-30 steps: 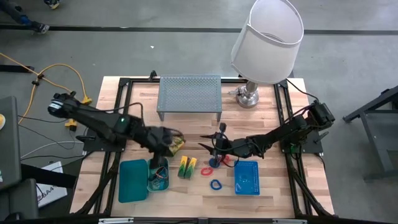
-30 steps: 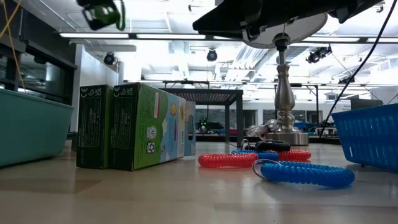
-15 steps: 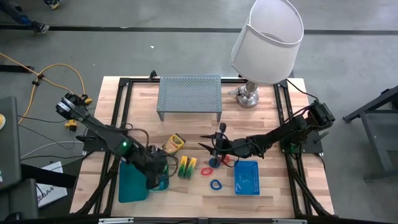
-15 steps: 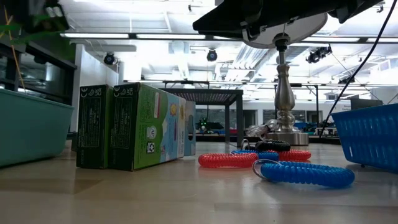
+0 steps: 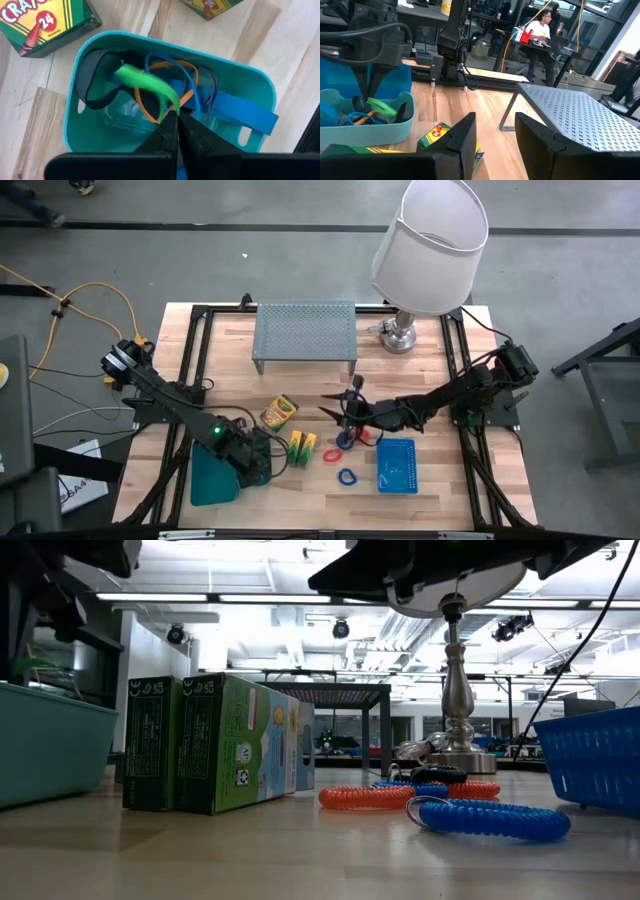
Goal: Pick & Place Office Desk Supplies
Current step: Put the green rubber band into the green bin, then put the bottom left box of crayons into the light blue bin
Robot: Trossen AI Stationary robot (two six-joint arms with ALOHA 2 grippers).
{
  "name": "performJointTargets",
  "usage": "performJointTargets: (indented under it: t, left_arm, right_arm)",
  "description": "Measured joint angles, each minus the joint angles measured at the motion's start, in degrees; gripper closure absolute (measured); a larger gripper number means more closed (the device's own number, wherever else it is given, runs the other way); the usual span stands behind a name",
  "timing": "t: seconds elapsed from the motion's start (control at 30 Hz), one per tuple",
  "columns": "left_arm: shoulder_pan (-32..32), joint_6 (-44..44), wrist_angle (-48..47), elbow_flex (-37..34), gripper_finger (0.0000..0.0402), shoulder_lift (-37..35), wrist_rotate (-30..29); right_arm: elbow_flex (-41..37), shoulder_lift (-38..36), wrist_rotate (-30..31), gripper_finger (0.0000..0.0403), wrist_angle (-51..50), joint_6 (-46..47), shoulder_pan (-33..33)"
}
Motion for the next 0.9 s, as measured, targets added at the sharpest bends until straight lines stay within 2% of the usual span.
performJointTargets:
  t: [0.2, 0.6, 0.9]
  left_arm:
    - [0.0, 0.0, 0.0, 0.0, 0.0393, 0.0, -0.1]
    - [0.0, 0.2, 0.0, 0.0, 0.0342, 0.0, -0.7]
    - [0.0, 0.4, 0.0, 0.0, 0.0337, 0.0, -1.6]
  right_arm:
    - [0.0, 0.0, -0.2, 0.0279, 0.0, 0.0, -0.2]
    - [0.0, 0.0, -0.3, 0.0279, 0.0, 0.0, -0.2]
    - [0.0, 0.0, -0.3, 0.0279, 0.0, 0.0, -0.2]
